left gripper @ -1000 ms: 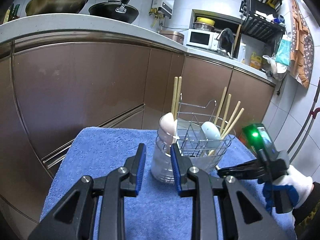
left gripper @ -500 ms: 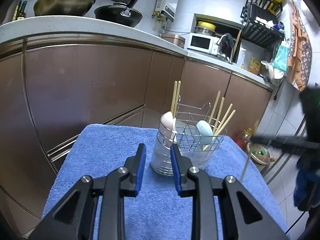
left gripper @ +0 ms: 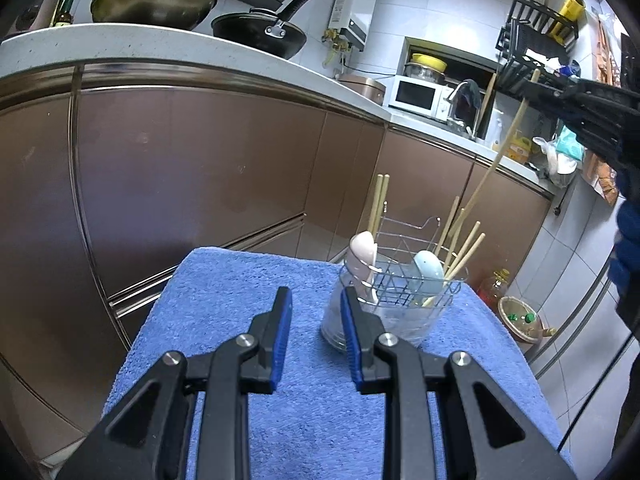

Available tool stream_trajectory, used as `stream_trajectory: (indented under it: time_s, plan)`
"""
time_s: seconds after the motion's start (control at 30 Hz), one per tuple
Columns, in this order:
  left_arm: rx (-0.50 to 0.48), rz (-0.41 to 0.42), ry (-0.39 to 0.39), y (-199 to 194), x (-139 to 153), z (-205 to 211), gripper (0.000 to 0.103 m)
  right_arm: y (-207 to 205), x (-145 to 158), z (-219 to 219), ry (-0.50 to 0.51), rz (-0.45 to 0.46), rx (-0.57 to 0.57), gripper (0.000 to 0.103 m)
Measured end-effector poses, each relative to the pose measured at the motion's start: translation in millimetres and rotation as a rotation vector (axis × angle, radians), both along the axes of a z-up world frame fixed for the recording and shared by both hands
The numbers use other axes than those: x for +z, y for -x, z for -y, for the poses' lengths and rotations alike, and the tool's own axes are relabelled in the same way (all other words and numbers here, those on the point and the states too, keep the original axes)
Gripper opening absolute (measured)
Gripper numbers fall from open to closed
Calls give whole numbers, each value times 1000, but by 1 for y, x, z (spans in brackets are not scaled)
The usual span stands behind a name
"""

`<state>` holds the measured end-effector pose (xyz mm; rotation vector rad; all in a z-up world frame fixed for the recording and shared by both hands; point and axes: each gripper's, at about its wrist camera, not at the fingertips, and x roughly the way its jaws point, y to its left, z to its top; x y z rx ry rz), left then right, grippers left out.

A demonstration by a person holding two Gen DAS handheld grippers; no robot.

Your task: Organize utensils

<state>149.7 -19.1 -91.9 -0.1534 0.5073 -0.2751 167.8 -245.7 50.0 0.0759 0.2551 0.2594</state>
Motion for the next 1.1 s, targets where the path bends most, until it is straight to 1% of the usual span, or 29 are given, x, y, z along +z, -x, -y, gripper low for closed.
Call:
stream_trajectory:
  time_s: [0.13, 0.17, 0.23, 0.33, 0.4, 0.43, 0.47, 0.5, 0.53, 0.6, 0.67, 0.73, 0.8, 0.83, 0.9, 0.97, 1.0, 1.1]
  plan:
    - [1, -9, 3, 0, -2, 0, 24, -9, -22, -3, 27, -7, -51, 6]
    - [1, -11, 2, 0, -3, 0, 24, -14, -32, -3, 17, -21, -48, 6]
    - [1, -12, -1, 1, -4, 1, 24, -19, -51, -6, 34, -45, -58, 6]
    - [6, -10, -18, 2, -2, 3, 24, -25, -80, -6, 30, -101, -55, 7]
    - [13, -9, -30, 3, 1, 4, 24, -24, -91, -4, 32, -126, -67, 9]
    - [16, -8, -36, 4, 2, 4, 27, -23, -94, -2, 26, -135, -70, 15]
    - [22, -5, -44, 5, 4, 5, 35, -21, -96, -1, 26, -142, -81, 25]
    - [28, 1, -52, 7, 5, 6, 38, -20, -99, 1, 35, -150, -97, 29]
    - [32, 6, -59, 9, 7, 7, 41, -18, -100, 2, 40, -152, -103, 31]
    - [35, 15, -70, 14, 10, 8, 42, -12, -101, 6, 42, -157, -111, 33]
    - [34, 14, -77, 16, 12, 9, 45, -7, -101, 9, 36, -155, -120, 37]
    - [38, 19, -90, 20, 14, 10, 48, 5, -97, 11, 32, -145, -126, 38]
    - [54, 29, -114, 24, 18, 11, 51, 17, -93, 12, 40, -130, -140, 43]
    - [58, 33, -121, 26, 19, 11, 52, 25, -92, 11, 43, -122, -148, 47]
    - [70, 35, -137, 31, 23, 12, 54, 39, -90, 10, 52, -116, -150, 51]
    - [76, 35, -152, 35, 26, 12, 57, 53, -91, 7, 73, -112, -160, 58]
    - [80, 37, -159, 37, 28, 12, 57, 61, -93, 4, 90, -112, -173, 60]
    - [100, 51, -180, 45, 33, 12, 59, 80, -95, 0, 119, -109, -192, 69]
